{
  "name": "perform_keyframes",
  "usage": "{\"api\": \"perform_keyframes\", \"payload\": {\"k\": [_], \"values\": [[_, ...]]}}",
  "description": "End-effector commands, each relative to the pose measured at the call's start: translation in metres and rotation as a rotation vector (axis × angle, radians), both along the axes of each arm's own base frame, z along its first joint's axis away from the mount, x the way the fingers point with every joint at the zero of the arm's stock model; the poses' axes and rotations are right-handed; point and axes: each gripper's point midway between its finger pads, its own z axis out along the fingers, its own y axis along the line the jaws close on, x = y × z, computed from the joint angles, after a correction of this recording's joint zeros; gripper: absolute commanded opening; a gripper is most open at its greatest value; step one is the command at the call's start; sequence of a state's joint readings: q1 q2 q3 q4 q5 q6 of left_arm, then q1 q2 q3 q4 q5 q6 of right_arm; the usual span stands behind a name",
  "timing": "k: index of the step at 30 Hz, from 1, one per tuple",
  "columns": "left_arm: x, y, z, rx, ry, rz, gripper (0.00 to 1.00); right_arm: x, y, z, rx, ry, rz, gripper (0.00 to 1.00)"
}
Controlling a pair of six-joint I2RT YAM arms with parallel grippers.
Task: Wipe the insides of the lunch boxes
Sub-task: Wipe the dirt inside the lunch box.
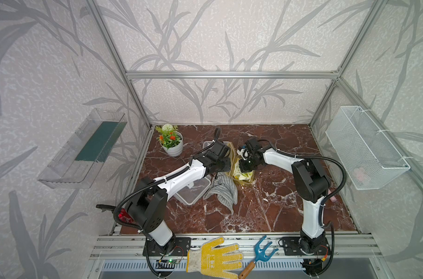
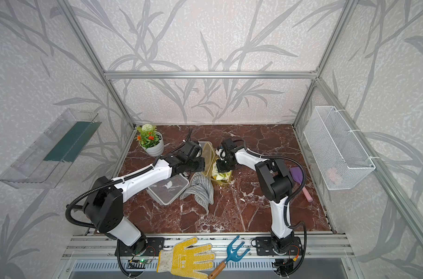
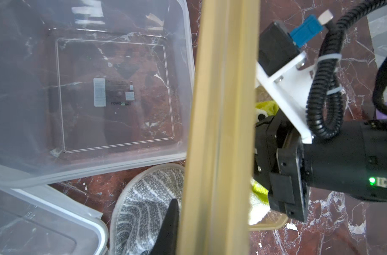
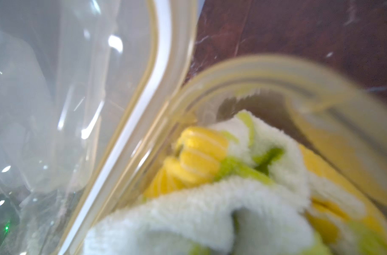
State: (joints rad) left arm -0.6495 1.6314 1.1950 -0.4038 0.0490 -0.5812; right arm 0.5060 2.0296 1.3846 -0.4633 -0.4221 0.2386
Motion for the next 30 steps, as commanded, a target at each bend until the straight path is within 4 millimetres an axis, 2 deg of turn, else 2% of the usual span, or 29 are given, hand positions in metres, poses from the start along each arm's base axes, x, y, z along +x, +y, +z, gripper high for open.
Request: {"api": "perform_keyframes", "payload": {"k": [1,5,8,11,17,21,24,30], "values": [[-0.014,-0.015,0.002,-0.049,0.048,-0.061,0.07,-0.042,0.044,0.022,0.144,0.035,0.169,0.00],[-0.011,-0.007,0.002,-0.009,0.041,-0.047,0.07,-0.073,0.036,0.013,0.060,0.103,0.231,0.00],[-0.010,-0.005,0.003,0.000,0.032,-0.043,0.07,-0.093,0.022,0.003,-0.043,0.149,0.263,0.00],[-0.009,-0.005,0.005,0.004,0.028,-0.046,0.07,-0.099,-0.002,-0.005,-0.196,0.155,0.273,0.00],[-0.010,0.001,0.006,0.027,0.019,-0.042,0.07,-0.095,-0.054,-0.010,-0.504,0.152,0.297,0.00],[-0.012,0.004,0.006,0.043,0.014,-0.047,0.07,-0.077,-0.093,-0.009,-0.750,0.086,0.313,0.00],[-0.013,0.005,0.006,0.046,0.014,-0.049,0.07,-0.058,-0.113,-0.005,-0.891,0.018,0.319,0.00],[-0.018,-0.001,0.004,0.023,0.029,-0.087,0.07,0.004,-0.127,0.013,-1.006,-0.225,0.242,0.02]]}}
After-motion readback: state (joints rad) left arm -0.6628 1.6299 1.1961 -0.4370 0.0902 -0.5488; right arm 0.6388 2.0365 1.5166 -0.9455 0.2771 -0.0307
